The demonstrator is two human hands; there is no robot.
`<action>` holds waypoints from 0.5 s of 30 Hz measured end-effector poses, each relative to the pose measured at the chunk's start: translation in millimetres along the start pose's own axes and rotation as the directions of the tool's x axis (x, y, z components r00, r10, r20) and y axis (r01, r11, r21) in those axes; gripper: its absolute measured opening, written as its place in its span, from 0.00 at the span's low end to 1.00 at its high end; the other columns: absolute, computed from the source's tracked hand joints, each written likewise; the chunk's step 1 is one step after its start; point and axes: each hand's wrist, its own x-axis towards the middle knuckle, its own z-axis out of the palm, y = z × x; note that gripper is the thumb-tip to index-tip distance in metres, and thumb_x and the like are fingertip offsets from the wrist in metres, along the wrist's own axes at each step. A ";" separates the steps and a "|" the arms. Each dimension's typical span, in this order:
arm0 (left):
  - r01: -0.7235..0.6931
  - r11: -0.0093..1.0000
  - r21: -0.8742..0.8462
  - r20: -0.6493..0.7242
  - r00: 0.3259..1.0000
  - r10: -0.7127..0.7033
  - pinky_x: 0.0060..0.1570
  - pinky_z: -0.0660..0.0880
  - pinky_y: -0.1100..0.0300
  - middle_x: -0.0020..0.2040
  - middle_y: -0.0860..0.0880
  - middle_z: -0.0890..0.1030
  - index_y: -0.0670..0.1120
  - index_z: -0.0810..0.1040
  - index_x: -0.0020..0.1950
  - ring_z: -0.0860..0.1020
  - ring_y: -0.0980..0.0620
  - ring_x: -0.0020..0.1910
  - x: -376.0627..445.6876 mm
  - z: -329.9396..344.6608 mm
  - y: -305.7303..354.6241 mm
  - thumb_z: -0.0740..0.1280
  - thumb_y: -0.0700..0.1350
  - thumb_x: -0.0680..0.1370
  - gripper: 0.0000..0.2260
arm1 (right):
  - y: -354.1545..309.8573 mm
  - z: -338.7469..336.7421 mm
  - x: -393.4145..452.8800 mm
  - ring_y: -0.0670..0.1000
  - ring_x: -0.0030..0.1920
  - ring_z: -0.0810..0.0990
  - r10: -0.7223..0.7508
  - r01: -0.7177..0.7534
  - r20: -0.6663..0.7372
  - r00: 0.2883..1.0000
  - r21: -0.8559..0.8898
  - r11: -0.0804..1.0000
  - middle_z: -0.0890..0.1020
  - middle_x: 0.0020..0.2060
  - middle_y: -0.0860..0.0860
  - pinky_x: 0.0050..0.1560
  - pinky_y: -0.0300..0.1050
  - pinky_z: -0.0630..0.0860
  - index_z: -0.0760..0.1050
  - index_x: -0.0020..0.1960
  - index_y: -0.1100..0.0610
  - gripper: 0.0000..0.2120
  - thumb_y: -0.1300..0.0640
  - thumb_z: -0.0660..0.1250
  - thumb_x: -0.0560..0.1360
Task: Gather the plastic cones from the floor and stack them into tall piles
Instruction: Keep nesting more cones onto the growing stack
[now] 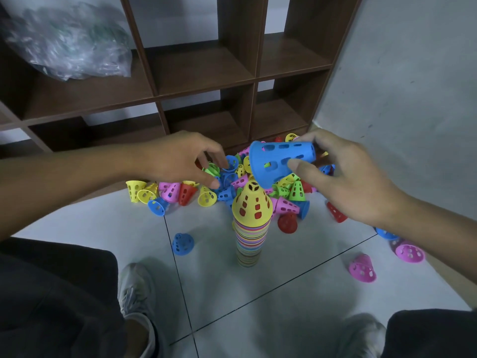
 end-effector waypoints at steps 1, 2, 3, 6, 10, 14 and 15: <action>0.006 0.999 0.045 -0.003 1.000 -0.006 0.47 0.78 0.67 0.51 0.68 0.78 0.64 0.77 0.56 0.78 0.66 0.53 -1.4 -2.1 -3.4 0.75 0.56 0.73 0.14 | -1.3 -1.2 0.8 0.49 0.47 0.81 -0.012 0.012 -0.001 1.000 0.008 1.000 0.82 0.44 0.45 0.49 0.55 0.78 0.77 0.53 0.49 0.06 0.48 0.69 0.78; 0.012 0.997 0.072 -0.010 1.000 -0.012 0.49 0.78 0.66 0.52 0.67 0.78 0.63 0.78 0.57 0.78 0.66 0.53 -2.7 -3.8 -6.3 0.75 0.57 0.73 0.14 | -2.5 -2.7 1.7 0.48 0.47 0.81 -0.021 0.021 -0.002 1.000 0.011 1.000 0.82 0.44 0.45 0.49 0.55 0.79 0.77 0.52 0.49 0.06 0.49 0.70 0.77; 0.017 0.996 0.083 -0.021 1.000 -0.016 0.51 0.78 0.64 0.53 0.66 0.79 0.60 0.79 0.59 0.78 0.66 0.53 -4.1 -5.3 -7.6 0.74 0.56 0.74 0.15 | -3.5 -3.8 2.7 0.48 0.47 0.82 -0.028 0.028 -0.002 1.000 0.009 1.000 0.83 0.44 0.45 0.49 0.54 0.79 0.78 0.52 0.49 0.07 0.49 0.71 0.76; 0.004 0.997 0.082 -0.051 0.999 0.000 0.50 0.78 0.67 0.54 0.64 0.80 0.57 0.80 0.61 0.78 0.66 0.52 -7.9 -9.2 -6.3 0.74 0.56 0.74 0.16 | -6.3 -2.0 5.4 0.49 0.46 0.81 -0.037 0.038 0.029 0.999 -0.015 0.999 0.83 0.43 0.47 0.48 0.54 0.79 0.78 0.50 0.49 0.08 0.48 0.72 0.73; -0.026 0.995 0.093 -0.063 0.998 0.032 0.46 0.75 0.72 0.54 0.64 0.80 0.57 0.80 0.61 0.77 0.67 0.53 -10.0 -11.4 1.0 0.73 0.56 0.75 0.16 | -9.4 12.0 9.6 0.48 0.44 0.80 -0.042 0.054 0.154 0.987 -0.074 0.996 0.82 0.42 0.47 0.46 0.49 0.77 0.79 0.51 0.50 0.12 0.46 0.73 0.72; -0.044 0.992 0.117 -0.081 0.995 0.054 0.48 0.75 0.70 0.53 0.63 0.80 0.56 0.80 0.62 0.78 0.65 0.52 -11.0 -14.2 11.6 0.73 0.56 0.75 0.16 | -10.4 27.0 15.0 0.47 0.42 0.80 -0.049 0.086 0.224 0.973 -0.156 0.984 0.80 0.40 0.48 0.46 0.49 0.77 0.78 0.52 0.51 0.14 0.45 0.75 0.71; -0.047 0.992 0.119 -0.086 0.995 0.058 0.48 0.75 0.69 0.53 0.63 0.80 0.56 0.80 0.62 0.78 0.64 0.51 -11.2 -15.5 14.8 0.73 0.56 0.75 0.16 | -10.0 30.9 16.1 0.47 0.41 0.80 -0.047 0.089 0.236 0.971 -0.172 0.981 0.80 0.39 0.48 0.46 0.50 0.77 0.78 0.52 0.51 0.15 0.44 0.75 0.71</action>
